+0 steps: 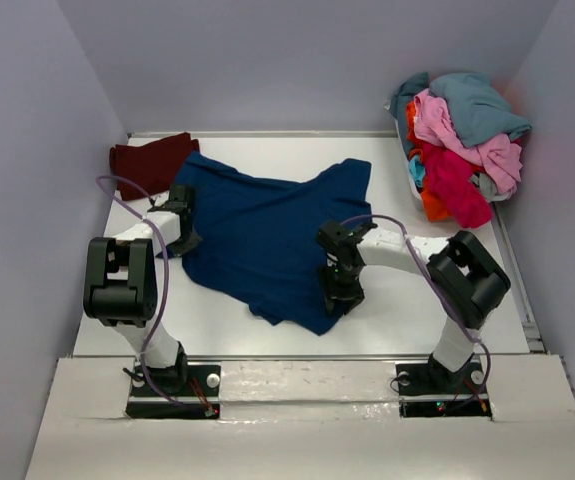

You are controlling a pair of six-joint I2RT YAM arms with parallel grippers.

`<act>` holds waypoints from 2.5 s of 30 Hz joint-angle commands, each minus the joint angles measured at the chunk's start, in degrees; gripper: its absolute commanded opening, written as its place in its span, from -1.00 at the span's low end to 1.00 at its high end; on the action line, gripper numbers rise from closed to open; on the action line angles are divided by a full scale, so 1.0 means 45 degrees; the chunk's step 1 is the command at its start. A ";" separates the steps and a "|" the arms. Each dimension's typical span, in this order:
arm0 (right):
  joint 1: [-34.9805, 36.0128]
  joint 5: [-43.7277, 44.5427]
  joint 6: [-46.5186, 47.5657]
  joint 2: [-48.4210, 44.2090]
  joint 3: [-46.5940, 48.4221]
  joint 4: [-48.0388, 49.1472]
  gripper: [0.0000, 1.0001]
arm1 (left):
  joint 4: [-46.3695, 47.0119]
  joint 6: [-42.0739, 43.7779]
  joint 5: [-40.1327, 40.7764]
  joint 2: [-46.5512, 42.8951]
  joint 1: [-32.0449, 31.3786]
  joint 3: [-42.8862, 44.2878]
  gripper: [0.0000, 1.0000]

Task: Fold and stack the t-shirts
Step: Flatten out the tshirt

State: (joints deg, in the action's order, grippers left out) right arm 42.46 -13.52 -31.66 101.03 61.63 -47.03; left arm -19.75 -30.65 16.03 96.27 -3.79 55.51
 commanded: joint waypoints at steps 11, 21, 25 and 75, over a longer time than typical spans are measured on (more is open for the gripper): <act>0.0116 0.0387 0.0064 0.0109 0.1072 0.0060 -0.84 | -0.0904 0.0425 -0.0008 -0.0631 -0.0075 0.0263 -0.89; 0.0116 0.1382 -0.0757 -0.1260 0.0076 -0.0624 -0.86 | -0.1353 0.0406 -0.0476 -0.1099 -0.0308 -0.0478 -0.89; -0.0332 0.1714 -0.1031 -0.1981 -0.0217 -0.0722 -0.86 | -0.1548 0.0289 -0.0769 -0.1470 -0.0601 -0.0830 -0.89; -0.2911 0.1696 -0.0524 -0.3704 0.0248 -0.1737 0.44 | -0.4752 -0.0552 0.0302 -0.4011 -0.2771 0.0885 0.45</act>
State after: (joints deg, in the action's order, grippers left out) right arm 29.28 -7.60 -35.55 83.11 57.69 -53.23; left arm -38.57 -35.14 10.20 79.75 -15.81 54.52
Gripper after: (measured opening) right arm 0.719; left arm 0.721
